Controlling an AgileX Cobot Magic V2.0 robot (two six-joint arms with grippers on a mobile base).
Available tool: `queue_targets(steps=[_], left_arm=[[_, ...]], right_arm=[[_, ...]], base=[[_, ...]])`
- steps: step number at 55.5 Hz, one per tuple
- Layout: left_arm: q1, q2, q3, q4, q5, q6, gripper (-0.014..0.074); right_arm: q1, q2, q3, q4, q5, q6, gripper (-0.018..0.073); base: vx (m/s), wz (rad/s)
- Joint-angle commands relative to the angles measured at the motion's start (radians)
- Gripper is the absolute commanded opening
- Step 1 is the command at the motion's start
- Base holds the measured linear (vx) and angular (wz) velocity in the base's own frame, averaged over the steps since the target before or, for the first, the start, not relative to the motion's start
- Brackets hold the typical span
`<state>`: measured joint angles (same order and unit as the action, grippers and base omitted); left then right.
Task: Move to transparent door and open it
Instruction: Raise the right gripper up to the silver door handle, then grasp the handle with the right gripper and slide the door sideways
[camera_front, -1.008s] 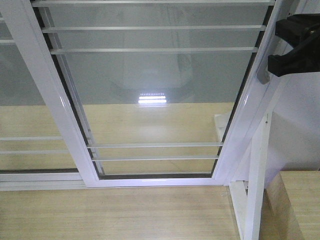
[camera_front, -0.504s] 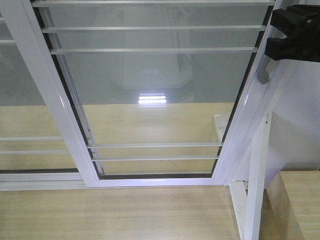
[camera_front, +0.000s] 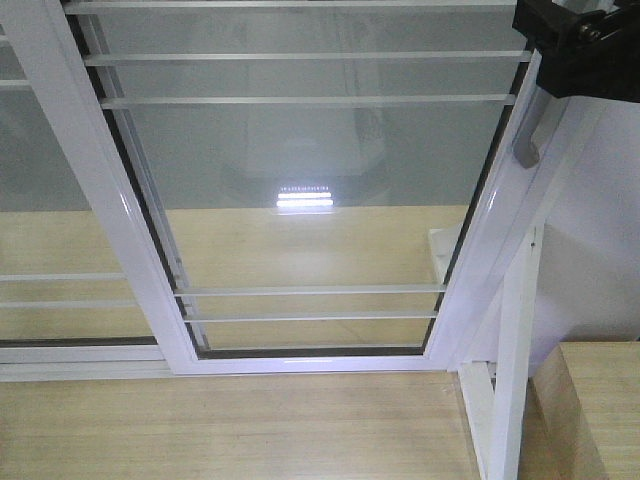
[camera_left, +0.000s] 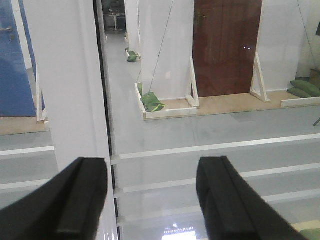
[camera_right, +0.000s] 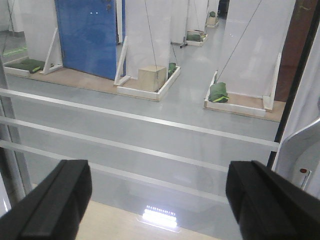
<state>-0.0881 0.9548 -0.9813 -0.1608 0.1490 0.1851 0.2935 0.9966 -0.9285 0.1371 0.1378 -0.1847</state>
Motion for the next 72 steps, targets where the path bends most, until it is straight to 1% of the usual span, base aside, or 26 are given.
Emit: queue_targets(steps=[1,6,10,14,18,19,23,29,34,46,51,60,72], left_arm=[[0.000,-0.013,-0.034,-0.013,-0.069,-0.009,0.0523],[0.000,-0.013,-0.034,-0.010,-0.043,-0.009,0.0523],[0.000,-0.013,-0.034,-0.010,-0.028,-0.009,0.0523],[0.000,-0.013,-0.034,-0.010,-0.021,-0.008,0.0523],[0.000,-0.013,-0.034,-0.010,-0.020,-0.008,0.0523],[0.000,-0.013,-0.034,-0.010,-0.020,-0.008,0.0523],[0.000,-0.013,-0.034,-0.010,-0.020,-0.009,0.0523],[0.000,-0.013,-0.034,-0.010,-0.022,-0.009,0.0523],[0.000,-0.013,-0.034,-0.010,-0.024,-0.009,0.0523],[0.000,-0.013,-0.034,-0.010,-0.024,-0.009,0.0523],[0.000,-0.013,-0.034,-0.010,-0.021,-0.009,0.0523],[0.000,-0.013,-0.034,-0.010,-0.004,-0.009,0.0523],[0.000,-0.013,-0.034,-0.010,-0.002,-0.009,0.0523]], right_arm=[[-0.008,-0.017,-0.036,0.005,-0.051,-0.007,0.0581],[-0.011,-0.017,-0.036,-0.023,0.022,-0.007,0.0559],[-0.045,-0.017,-0.036,-0.043,0.078,0.014,0.0551],[-0.113,-0.017,-0.036,-0.051,0.122,0.061,0.0548],[-0.202,-0.017,-0.036,-0.058,0.149,0.096,0.0548],[-0.226,-0.017,-0.036,-0.058,0.158,0.097,0.0548],[-0.275,-0.014,-0.036,-0.058,0.174,0.086,0.0547],[-0.278,0.002,-0.033,-0.063,0.146,0.058,0.0547],[-0.278,0.037,-0.033,-0.061,0.102,0.058,0.0547],[-0.279,0.183,-0.036,-0.066,-0.013,0.058,0.0547],[-0.298,0.251,-0.047,-0.084,-0.060,0.041,0.0547],[-0.348,0.383,-0.104,-0.083,-0.104,0.042,0.0539],[-0.345,0.529,-0.192,-0.085,-0.167,0.041,0.0510]], base=[[0.00,0.00],[0.00,0.00],[0.00,0.00],[0.00,0.00],[0.00,0.00],[0.00,0.00],[0.00,0.00],[0.00,0.00],[0.00,0.00],[0.00,0.00],[0.00,0.00],[0.00,0.00],[0.00,0.00]])
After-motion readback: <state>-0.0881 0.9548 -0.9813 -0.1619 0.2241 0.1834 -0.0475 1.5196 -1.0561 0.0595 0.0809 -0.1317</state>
